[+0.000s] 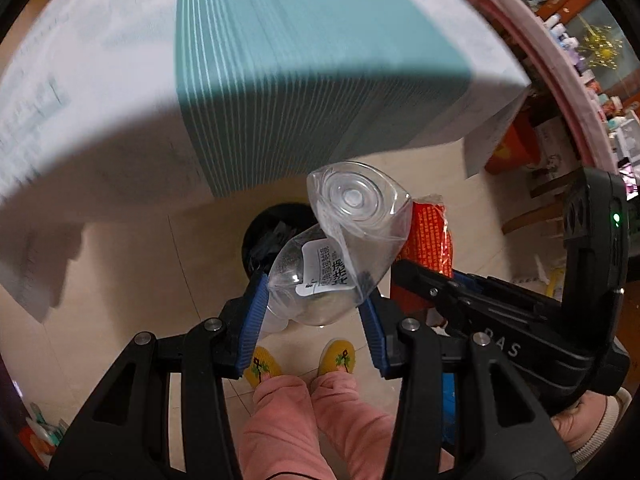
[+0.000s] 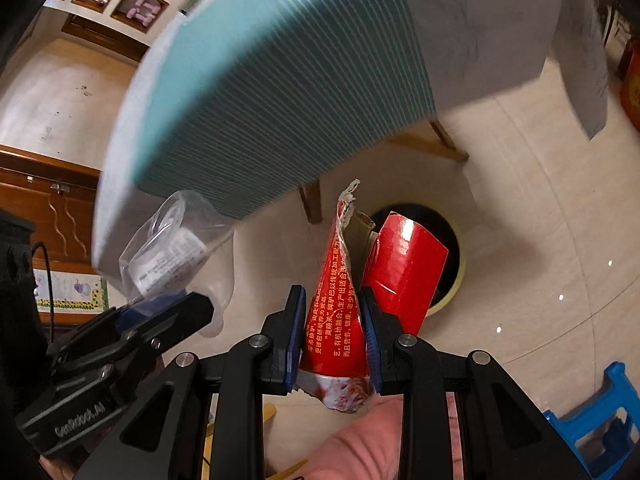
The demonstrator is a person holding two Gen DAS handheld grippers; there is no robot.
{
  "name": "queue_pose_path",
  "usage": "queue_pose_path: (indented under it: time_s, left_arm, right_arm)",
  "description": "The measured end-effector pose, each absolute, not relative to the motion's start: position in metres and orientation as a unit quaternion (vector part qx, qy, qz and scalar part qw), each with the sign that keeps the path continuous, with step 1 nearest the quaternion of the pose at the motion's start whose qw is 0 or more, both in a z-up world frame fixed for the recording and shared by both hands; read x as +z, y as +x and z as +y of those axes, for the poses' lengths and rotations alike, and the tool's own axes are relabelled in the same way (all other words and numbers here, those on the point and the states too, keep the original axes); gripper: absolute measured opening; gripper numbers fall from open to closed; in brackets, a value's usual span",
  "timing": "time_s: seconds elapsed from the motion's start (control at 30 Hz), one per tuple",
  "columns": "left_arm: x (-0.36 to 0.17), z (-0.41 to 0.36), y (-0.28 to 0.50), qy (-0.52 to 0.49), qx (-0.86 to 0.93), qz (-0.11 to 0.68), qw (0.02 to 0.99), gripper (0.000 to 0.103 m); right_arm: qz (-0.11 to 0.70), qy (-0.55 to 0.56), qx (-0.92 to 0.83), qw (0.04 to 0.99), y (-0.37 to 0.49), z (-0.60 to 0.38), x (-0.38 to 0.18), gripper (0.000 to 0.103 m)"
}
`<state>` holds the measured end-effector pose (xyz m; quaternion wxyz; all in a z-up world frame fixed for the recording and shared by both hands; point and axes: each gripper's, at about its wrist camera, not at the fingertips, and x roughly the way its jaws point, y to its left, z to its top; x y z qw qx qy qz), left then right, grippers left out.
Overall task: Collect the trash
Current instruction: 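Carry the red packet and plastic bag with both tools down toward the black bin, then open the right tool over the bin dropping the packet while the left drops the bag, then raise both open tools back up over the table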
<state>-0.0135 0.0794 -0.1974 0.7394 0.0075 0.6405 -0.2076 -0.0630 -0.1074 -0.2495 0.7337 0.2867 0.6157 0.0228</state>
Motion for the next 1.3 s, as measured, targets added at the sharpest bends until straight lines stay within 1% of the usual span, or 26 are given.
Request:
queue_pose_path:
  time_s: [0.17,0.3,0.33,0.43,0.53,0.57,0.6,0.63,0.7,0.73,0.77,0.8,0.9,1.03,1.13,1.3]
  left_arm:
    - [-0.27,0.071,-0.021,0.007,-0.19,0.655,0.732,0.042]
    - [-0.334,0.062,-0.021,0.012,-0.178,0.669,0.722,0.042]
    - [-0.343,0.061,-0.02,0.013,-0.176,0.67,0.721,0.042]
    - [-0.378,0.054,-0.016,0.018,-0.178,0.666,0.724,0.043]
    - [-0.403,0.044,-0.009,0.025,-0.181,0.661,0.728,0.046]
    - [-0.412,0.043,-0.006,0.024,-0.179,0.66,0.729,0.047]
    - [-0.417,0.039,0.001,0.022,-0.178,0.66,0.729,0.049]
    - [-0.425,0.037,0.005,0.018,-0.179,0.662,0.727,0.052]
    - [-0.438,0.041,0.009,0.012,-0.174,0.661,0.73,0.067]
    - [-0.44,0.043,0.012,0.012,-0.172,0.659,0.732,0.082]
    - [-0.444,0.044,0.015,0.014,-0.168,0.655,0.736,0.088]
    - [-0.45,0.048,0.016,0.015,-0.168,0.653,0.738,0.088]
    - [-0.448,0.054,0.022,0.025,-0.166,0.644,0.746,0.088]
    - [-0.432,0.057,0.015,0.029,-0.169,0.633,0.755,0.088]
    - [-0.406,0.063,0.006,0.031,-0.169,0.623,0.763,0.088]
    - [-0.355,0.071,-0.012,0.03,-0.167,0.607,0.776,0.088]
  right_arm:
    - [0.636,0.292,0.027,0.714,-0.064,-0.112,-0.333,0.027]
    - [0.646,0.292,0.03,0.705,-0.062,-0.111,-0.393,0.028]
    - [0.646,0.292,0.032,0.704,-0.062,-0.109,-0.403,0.028]
    - [0.648,0.288,0.035,0.704,-0.062,-0.108,-0.438,0.031]
    - [0.65,0.296,0.041,0.699,-0.063,-0.106,-0.473,0.037]
    - [0.65,0.298,0.043,0.698,-0.063,-0.105,-0.479,0.041]
    - [0.649,0.298,0.043,0.698,-0.063,-0.106,-0.488,0.052]
    - [0.649,0.298,0.043,0.699,-0.065,-0.102,-0.492,0.059]
    - [0.644,0.303,0.04,0.701,-0.065,-0.104,-0.503,0.069]
    - [0.641,0.308,0.041,0.701,-0.065,-0.106,-0.506,0.072]
    - [0.639,0.311,0.042,0.702,-0.062,-0.11,-0.508,0.079]
    - [0.637,0.311,0.043,0.704,-0.063,-0.11,-0.508,0.084]
    - [0.628,0.303,0.047,0.715,-0.064,-0.11,-0.501,0.085]
    - [0.618,0.3,0.038,0.726,-0.068,-0.109,-0.482,0.085]
    - [0.61,0.298,0.034,0.734,-0.073,-0.109,-0.467,0.085]
    - [0.599,0.267,0.029,0.754,-0.082,-0.101,-0.421,0.085]
